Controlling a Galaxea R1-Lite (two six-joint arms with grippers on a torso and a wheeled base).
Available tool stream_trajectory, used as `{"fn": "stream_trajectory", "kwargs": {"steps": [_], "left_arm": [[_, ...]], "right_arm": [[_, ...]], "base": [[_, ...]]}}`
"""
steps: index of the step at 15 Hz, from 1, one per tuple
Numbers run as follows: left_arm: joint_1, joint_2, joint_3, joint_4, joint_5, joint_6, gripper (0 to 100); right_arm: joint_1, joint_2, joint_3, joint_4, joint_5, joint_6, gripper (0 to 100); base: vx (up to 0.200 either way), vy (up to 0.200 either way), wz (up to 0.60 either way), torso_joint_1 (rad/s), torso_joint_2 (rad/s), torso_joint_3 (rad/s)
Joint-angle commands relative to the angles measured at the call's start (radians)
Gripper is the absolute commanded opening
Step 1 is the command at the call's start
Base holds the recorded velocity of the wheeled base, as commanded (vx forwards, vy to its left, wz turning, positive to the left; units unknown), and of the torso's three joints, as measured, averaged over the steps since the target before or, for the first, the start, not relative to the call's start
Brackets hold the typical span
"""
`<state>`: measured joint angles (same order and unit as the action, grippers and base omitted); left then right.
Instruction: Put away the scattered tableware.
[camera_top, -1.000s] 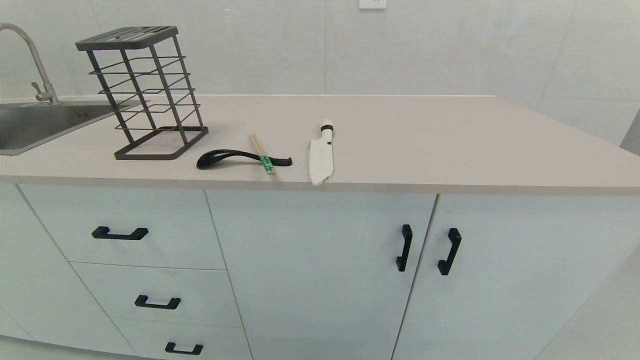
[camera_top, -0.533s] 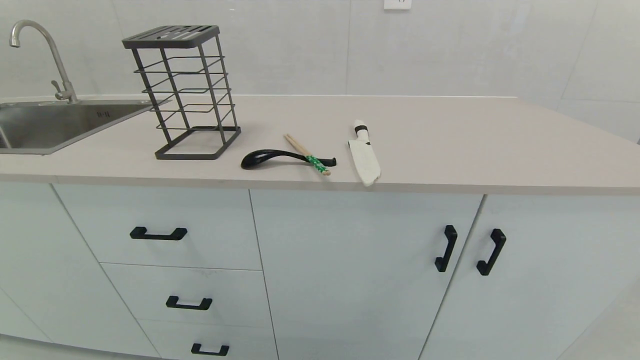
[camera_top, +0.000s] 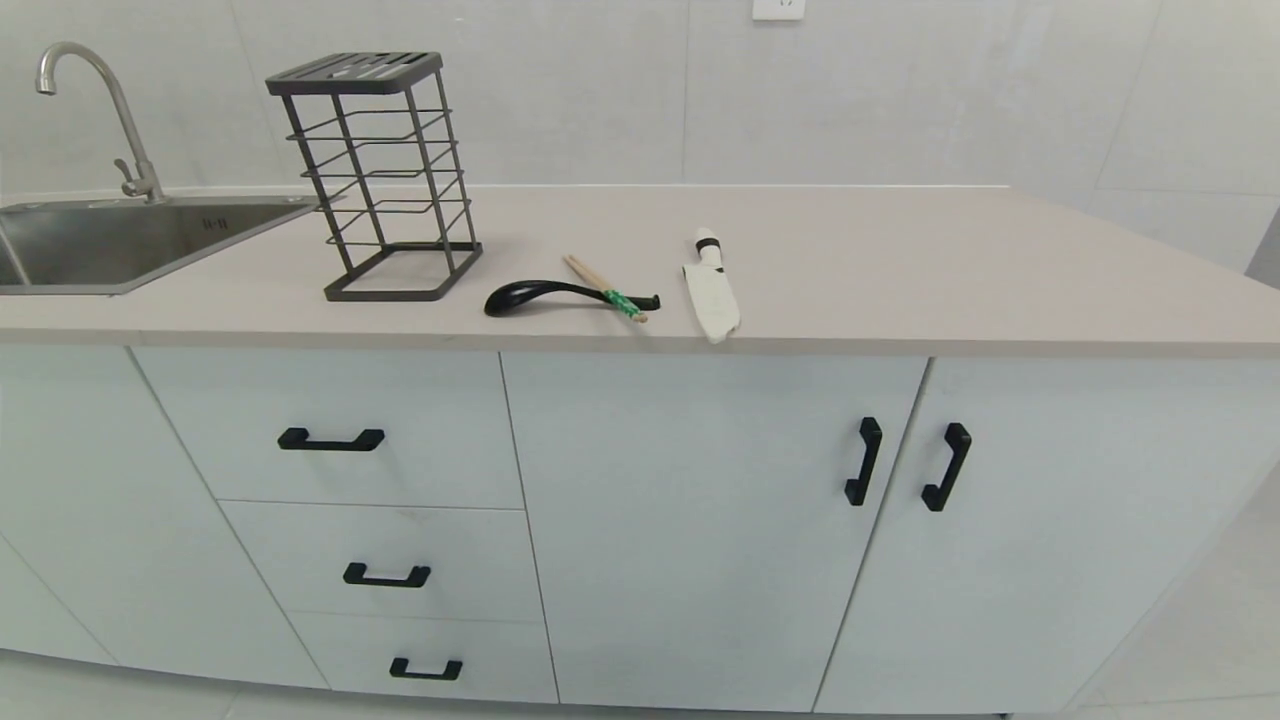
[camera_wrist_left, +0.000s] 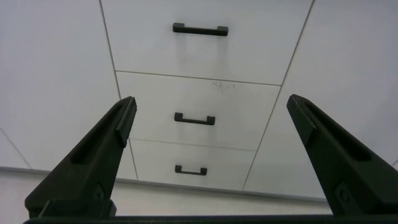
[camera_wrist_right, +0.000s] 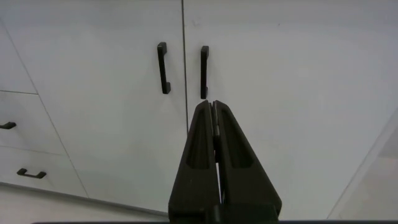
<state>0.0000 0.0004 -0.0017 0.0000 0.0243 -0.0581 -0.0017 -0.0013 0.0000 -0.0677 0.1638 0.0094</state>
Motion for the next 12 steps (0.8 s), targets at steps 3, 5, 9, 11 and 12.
{"fn": "stream_trajectory", "kwargs": {"steps": [3, 5, 9, 11, 12], "left_arm": [[0.0, 0.0, -0.001, 0.0, 0.0, 0.0, 100], [0.0, 0.0, 0.0, 0.0, 0.0, 0.0, 100], [0.0, 0.0, 0.0, 0.0, 0.0, 0.0, 100], [0.0, 0.0, 0.0, 0.0, 0.0, 0.001, 100], [0.0, 0.0, -0.001, 0.0, 0.0, 0.001, 100]], "right_arm": [[0.0, 0.001, 0.0, -0.001, 0.0, -0.002, 0], [0.002, 0.001, 0.0, -0.001, 0.0, -0.002, 0], [0.002, 0.001, 0.0, -0.001, 0.0, -0.002, 0], [0.0, 0.001, 0.0, -0.001, 0.0, -0.003, 0], [0.0, 0.001, 0.0, -0.001, 0.0, -0.003, 0]], "base": [[0.0, 0.0, 0.0, 0.0, 0.0, 0.0], [0.0, 0.2, 0.0, 0.002, 0.0, 0.002], [0.0, 0.15, 0.0, 0.004, 0.0, -0.002], [0.0, 0.0, 0.0, 0.0, 0.0, 0.0], [0.0, 0.0, 0.0, 0.0, 0.0, 0.0]]}}
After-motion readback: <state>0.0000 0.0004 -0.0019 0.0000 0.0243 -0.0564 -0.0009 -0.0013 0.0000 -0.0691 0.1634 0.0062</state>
